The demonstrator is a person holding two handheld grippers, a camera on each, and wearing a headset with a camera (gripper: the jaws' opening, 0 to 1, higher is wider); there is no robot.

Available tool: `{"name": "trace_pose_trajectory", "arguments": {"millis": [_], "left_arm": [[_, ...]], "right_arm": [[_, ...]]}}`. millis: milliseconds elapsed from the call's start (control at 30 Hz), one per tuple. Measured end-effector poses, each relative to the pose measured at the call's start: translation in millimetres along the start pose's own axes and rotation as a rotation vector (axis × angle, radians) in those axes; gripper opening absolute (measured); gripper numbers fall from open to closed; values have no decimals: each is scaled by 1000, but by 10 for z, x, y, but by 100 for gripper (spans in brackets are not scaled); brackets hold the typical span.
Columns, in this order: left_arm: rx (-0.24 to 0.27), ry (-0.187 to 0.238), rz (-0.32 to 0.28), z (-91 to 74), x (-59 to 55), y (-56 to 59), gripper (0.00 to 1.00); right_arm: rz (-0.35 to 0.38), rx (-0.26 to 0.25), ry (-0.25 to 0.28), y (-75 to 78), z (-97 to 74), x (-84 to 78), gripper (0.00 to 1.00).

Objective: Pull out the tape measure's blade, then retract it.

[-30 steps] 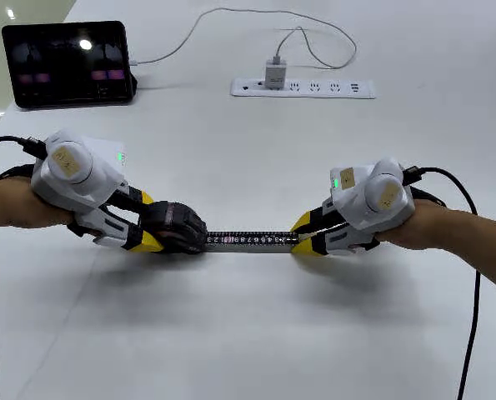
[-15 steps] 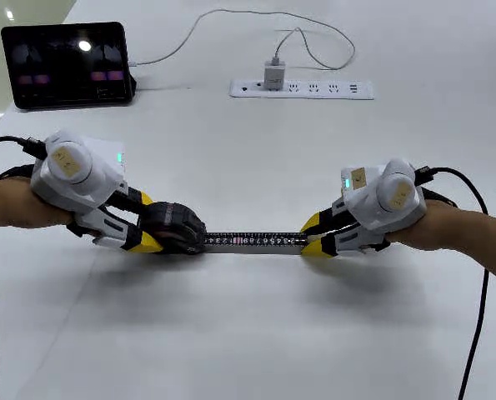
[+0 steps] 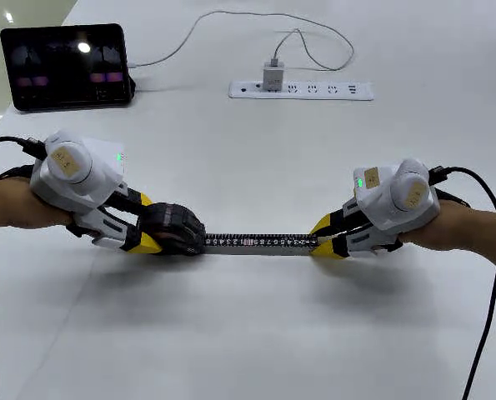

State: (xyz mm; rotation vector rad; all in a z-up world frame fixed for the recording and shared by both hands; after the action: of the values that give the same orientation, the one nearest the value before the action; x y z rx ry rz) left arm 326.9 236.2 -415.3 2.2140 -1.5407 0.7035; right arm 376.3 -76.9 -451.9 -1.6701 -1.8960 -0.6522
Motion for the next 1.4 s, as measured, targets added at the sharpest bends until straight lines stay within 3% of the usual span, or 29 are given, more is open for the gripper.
{"name": "trace_pose_trajectory", "arguments": {"millis": [1400], "left_arm": [[-4, -16, -1, 17, 12, -4, 26]], "right_arm": [[21, -12, -22, -23, -227, -233, 10]]}}
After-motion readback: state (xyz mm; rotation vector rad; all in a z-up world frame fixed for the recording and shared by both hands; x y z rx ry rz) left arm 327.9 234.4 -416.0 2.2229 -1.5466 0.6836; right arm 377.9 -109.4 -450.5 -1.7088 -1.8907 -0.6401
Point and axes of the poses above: the centre of the closed fingertips' face, and the gripper's own axes: z roughly forward along the fingers, y roughly to its right, x roughly out of its top, the point moved 9 cm from there along -z, roughly backward along the fingers
